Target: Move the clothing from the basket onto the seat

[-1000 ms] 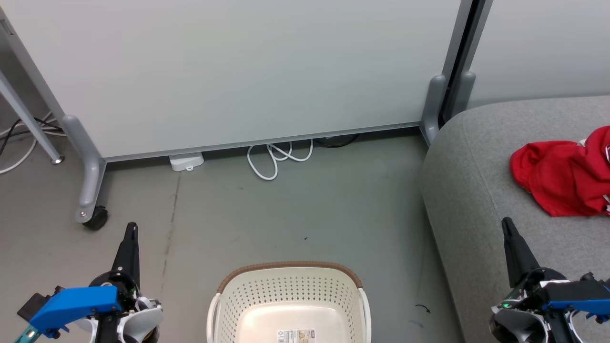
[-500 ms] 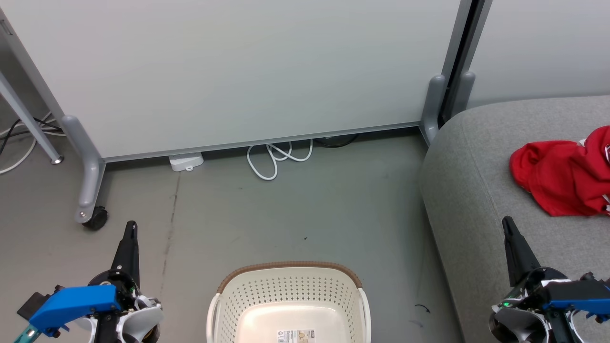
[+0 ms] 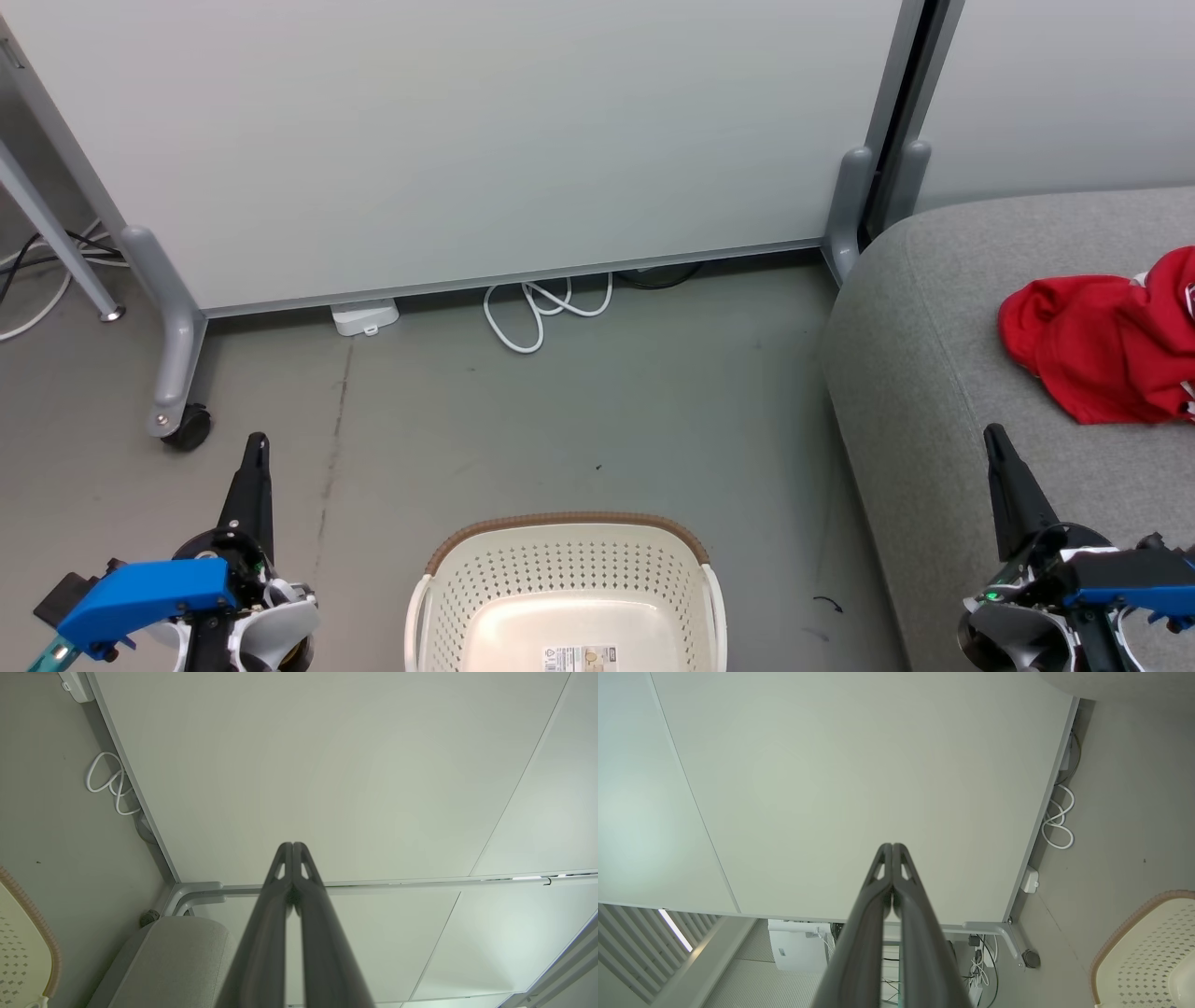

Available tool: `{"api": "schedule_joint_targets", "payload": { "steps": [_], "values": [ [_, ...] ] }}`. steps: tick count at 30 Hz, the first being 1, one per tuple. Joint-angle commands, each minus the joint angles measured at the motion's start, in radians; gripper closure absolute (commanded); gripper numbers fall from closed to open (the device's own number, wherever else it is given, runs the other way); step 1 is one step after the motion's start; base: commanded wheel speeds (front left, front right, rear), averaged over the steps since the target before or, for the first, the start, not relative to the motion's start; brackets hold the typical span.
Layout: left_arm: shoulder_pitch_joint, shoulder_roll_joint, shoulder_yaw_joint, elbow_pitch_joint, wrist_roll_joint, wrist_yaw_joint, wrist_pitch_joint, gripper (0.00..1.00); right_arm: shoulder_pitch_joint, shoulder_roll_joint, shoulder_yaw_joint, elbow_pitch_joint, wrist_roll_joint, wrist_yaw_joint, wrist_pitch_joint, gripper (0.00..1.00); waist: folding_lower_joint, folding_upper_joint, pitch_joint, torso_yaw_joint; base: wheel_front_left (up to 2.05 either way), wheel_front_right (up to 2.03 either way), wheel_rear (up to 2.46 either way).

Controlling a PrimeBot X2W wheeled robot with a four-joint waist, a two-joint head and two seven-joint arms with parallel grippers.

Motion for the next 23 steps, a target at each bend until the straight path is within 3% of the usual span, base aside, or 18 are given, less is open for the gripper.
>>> {"api": "schedule_joint_targets", "payload": {
  "steps": [1, 23],
  "values": [
    [-0.009, -0.001, 0.003, -0.004, -0.002, -0.002, 0.004, 1.00, -0.010, -0.004, -0.002, -0.003, 0.003, 0.001, 0.003, 1.00, 0.0000, -0.0001, 0.000, 0.000, 0.00, 0.00, 0.00],
    [-0.009, -0.001, 0.002, -0.004, -0.003, -0.002, 0.004, 1.00, -0.010, -0.004, -0.002, -0.003, 0.003, 0.001, 0.003, 1.00, 0.0000, -0.0001, 0.000, 0.000, 0.00, 0.00, 0.00]
  ]
}}
